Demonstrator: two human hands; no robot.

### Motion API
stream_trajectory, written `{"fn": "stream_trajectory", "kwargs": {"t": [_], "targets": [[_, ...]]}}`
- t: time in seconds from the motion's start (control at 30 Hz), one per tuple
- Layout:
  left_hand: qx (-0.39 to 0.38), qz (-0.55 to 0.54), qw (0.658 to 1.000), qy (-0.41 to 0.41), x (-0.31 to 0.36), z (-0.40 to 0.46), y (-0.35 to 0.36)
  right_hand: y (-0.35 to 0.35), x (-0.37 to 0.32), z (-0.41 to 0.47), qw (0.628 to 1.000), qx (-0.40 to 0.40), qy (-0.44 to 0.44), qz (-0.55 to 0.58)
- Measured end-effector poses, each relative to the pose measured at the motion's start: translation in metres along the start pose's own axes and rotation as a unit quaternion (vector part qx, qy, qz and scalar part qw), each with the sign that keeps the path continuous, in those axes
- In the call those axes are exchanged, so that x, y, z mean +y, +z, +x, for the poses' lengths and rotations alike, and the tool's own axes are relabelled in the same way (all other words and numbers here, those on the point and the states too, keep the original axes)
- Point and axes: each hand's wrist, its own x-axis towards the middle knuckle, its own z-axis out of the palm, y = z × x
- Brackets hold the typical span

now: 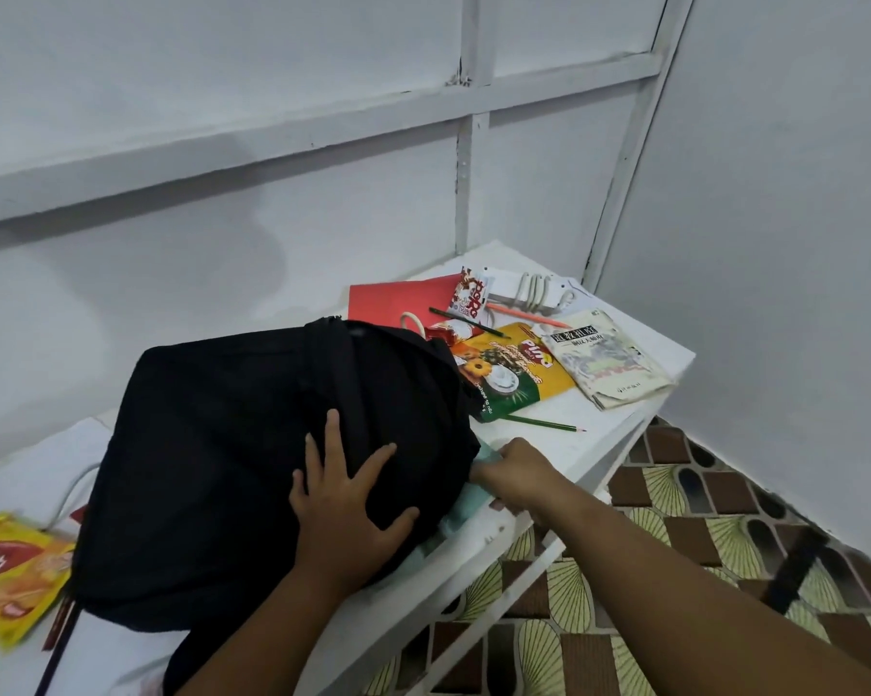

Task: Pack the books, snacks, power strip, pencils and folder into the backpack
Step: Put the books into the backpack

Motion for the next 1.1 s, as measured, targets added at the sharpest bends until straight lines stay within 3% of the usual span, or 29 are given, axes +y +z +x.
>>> {"fn": "stream_trajectory", "kwargs": {"t": [0.37, 0.53, 0.63, 0.73, 0.87, 0.97, 1.1], "targets": [[0.005, -0.046, 0.999, -0.022, -0.007, -0.005, -0.005, -0.009, -0.007, -0.01, 0.971, -0.129, 0.056, 0.191], [0.015, -0.071, 0.997, -0.026, -0.007, -0.005, -0.005, -0.013, -0.012, -0.027, 0.973, -0.122, -0.008, 0.197], [0.013, -0.066, 0.997, -0.024, -0.01, -0.007, -0.005, -0.023, -0.023, -0.047, 0.979, -0.067, -0.078, 0.175], [0.009, -0.055, 0.998, -0.015, -0.012, -0.009, -0.004, -0.042, -0.033, -0.067, 0.987, 0.017, -0.147, 0.057], [0.011, -0.043, 0.999, -0.017, -0.009, -0.008, -0.003, -0.073, -0.048, -0.087, 0.961, 0.137, -0.226, -0.076], [0.031, -0.065, 0.997, -0.037, -0.005, -0.005, -0.007, -0.088, -0.059, -0.099, 0.941, 0.202, -0.257, -0.091], [0.056, -0.092, 0.991, -0.077, 0.0, 0.009, -0.02, -0.094, -0.068, -0.11, 0.931, 0.222, -0.274, -0.096]]}}
